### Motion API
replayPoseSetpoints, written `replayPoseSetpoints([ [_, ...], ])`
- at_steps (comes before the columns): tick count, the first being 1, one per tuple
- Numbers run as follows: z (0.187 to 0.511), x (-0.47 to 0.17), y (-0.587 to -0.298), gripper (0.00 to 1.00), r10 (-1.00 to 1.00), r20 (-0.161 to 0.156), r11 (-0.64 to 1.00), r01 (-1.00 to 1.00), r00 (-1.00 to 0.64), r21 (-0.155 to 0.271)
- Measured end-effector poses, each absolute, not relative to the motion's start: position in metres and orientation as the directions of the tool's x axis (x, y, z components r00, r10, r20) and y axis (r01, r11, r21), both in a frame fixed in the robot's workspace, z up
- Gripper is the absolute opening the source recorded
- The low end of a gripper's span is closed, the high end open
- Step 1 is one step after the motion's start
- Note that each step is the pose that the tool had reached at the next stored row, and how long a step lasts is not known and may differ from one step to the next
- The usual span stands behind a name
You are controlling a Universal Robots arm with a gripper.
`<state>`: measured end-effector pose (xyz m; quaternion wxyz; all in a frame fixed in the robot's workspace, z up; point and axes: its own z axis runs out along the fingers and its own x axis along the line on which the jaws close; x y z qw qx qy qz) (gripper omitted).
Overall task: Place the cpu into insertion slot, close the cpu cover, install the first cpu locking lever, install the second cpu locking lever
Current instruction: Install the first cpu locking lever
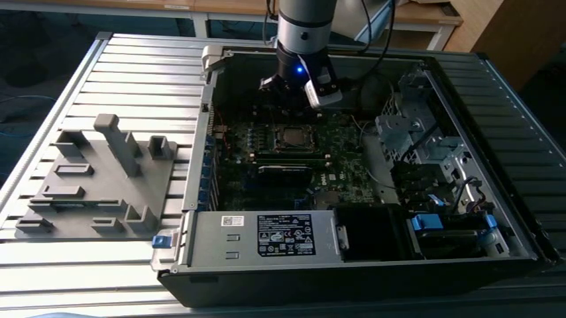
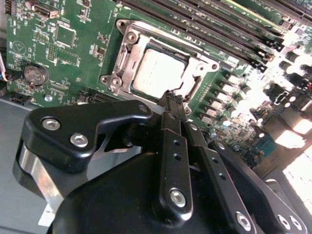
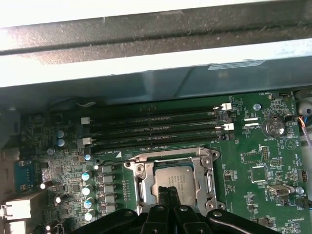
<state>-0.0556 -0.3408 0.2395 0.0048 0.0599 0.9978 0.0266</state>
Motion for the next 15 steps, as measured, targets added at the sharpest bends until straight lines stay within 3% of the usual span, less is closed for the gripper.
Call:
replayPoseSetpoints([
  [15, 0.2457, -0.0557, -0.3408, 0.11, 0.12, -0.006, 0.991, 0.119, -0.993, 0.054],
])
